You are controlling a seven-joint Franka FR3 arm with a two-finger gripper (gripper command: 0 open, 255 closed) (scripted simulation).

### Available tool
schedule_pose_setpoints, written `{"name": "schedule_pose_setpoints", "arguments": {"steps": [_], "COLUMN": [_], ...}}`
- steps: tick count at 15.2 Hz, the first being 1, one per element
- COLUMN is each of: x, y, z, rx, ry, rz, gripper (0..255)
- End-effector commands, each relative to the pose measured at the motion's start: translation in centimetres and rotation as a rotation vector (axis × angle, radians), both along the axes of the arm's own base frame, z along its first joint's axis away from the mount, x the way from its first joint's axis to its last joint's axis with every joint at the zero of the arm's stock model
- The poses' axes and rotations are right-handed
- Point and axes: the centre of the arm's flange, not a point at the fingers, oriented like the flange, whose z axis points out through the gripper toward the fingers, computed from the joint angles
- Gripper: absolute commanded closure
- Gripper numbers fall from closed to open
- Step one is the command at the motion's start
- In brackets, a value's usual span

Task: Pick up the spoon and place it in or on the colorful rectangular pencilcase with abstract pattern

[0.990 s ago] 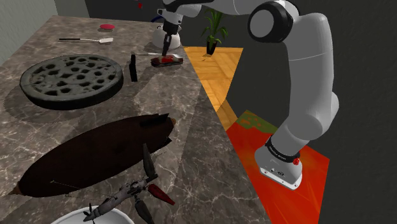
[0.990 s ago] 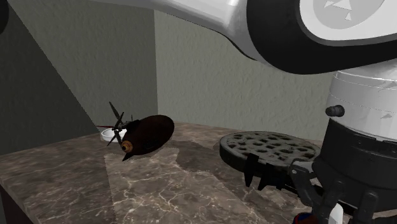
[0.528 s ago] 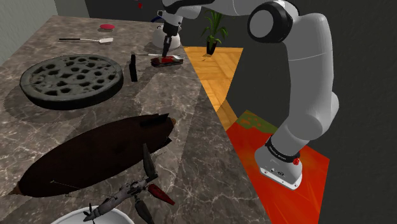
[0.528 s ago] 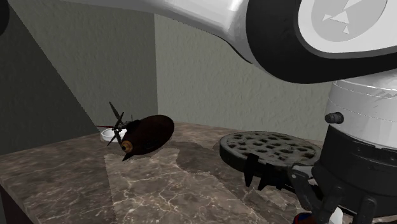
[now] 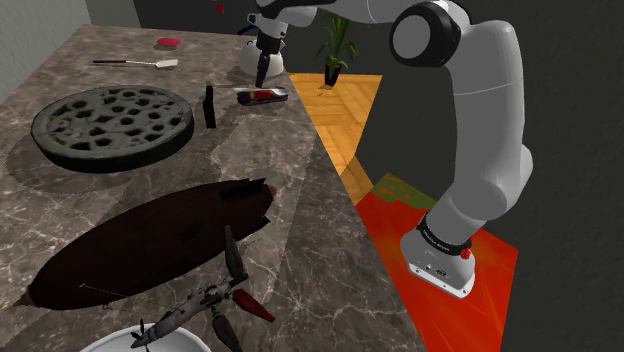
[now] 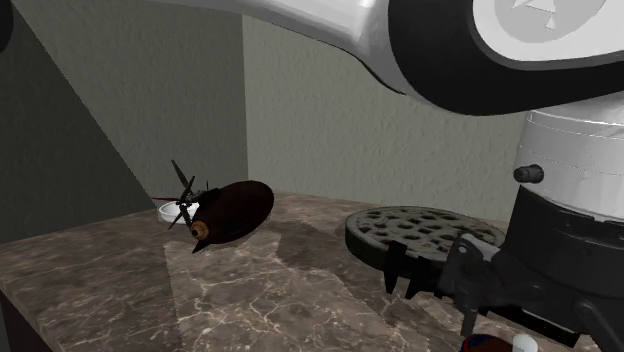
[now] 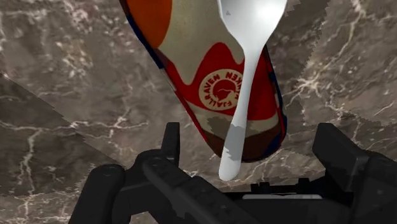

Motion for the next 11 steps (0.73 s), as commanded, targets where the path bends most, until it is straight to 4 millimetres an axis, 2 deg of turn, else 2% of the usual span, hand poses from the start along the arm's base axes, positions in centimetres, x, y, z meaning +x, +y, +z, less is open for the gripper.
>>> {"name": "schedule_pose_setpoints", "arguments": {"steps": [1,3,11], "x": [-0.2,-0.4,-0.4], "y": [-0.5,-1.1,-1.1], "z": [1.8,4.1,4.1], "rx": [0.0,0.0,0.0], "ry": [0.0,0.0,0.0], "rz": [0.0,0.0,0.0], "gripper": [0,0,0]}}
